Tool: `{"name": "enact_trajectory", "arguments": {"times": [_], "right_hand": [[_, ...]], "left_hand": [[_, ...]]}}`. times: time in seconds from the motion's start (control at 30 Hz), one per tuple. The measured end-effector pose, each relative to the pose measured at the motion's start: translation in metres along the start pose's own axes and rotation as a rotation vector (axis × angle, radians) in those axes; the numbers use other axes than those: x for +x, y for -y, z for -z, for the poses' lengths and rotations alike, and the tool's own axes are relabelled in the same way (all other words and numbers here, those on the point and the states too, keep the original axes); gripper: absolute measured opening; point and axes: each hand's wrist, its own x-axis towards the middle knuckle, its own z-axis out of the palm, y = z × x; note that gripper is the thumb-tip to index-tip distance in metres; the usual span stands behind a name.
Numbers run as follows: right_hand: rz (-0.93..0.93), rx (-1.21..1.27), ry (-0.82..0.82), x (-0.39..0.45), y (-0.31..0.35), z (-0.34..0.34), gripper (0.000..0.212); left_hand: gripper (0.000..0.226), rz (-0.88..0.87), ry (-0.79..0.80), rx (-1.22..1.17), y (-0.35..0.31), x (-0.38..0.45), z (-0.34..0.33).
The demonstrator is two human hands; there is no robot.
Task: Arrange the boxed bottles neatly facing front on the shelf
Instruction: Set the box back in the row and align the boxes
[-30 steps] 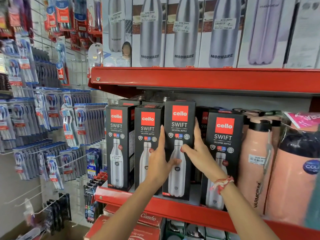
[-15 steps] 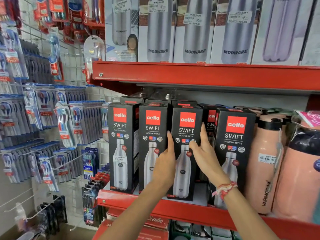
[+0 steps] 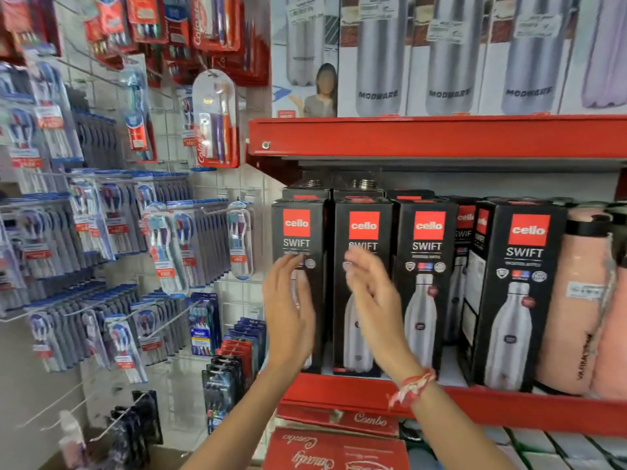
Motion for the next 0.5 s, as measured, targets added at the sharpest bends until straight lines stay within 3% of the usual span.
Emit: {"name": "enact_trajectory", "arguments": {"times": [0.13, 0.23, 0.37, 0.5], "right_hand": [[-0.369, 0.107, 0.18, -0.039, -0.023, -0.042, 0.049], [-0.546, 0.141, 0.231, -0.046, -0.03, -0.056, 0.074], [-0.532, 0.172, 0.269, -0.043, -0.032, -0.059, 0.123], [-0.475, 0.127, 0.349, -0.046, -0.031, -0.059, 0.113]], "left_hand": [[0.061, 0.395, 0.247, -0.27, 0.032, -0.013, 0.029], [0.075, 0.515, 0.402, -0.362, 0.046, -0.015, 0.037], [0.094, 0.591, 0.522, -0.362, 0.055, -0.019, 0.042], [0.101, 0.601, 0.613, -0.403, 0.057, -0.024, 0.054]]}}
